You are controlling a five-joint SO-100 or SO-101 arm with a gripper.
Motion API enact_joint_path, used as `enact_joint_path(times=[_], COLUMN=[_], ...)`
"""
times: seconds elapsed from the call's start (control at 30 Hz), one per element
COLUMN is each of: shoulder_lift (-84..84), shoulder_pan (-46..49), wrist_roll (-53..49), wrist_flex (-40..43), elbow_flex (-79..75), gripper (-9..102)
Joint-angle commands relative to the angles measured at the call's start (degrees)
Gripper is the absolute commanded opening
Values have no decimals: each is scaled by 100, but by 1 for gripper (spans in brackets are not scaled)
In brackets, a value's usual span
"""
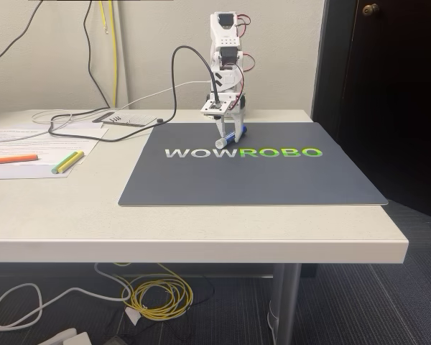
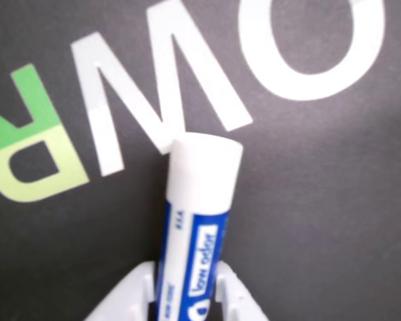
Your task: Pick up the blue marker.
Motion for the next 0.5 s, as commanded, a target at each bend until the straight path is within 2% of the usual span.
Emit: enact_joint_path(times=[0.0,0.27,0.47], shoulder_lift=[44,167,1099], shoulder_pan=[-35,-35,-35], wrist_roll=[44,220,1020], wrist_flex=[-62,-123,53], elbow_flex=[-18,-18,-132], gripper=[8,6,6])
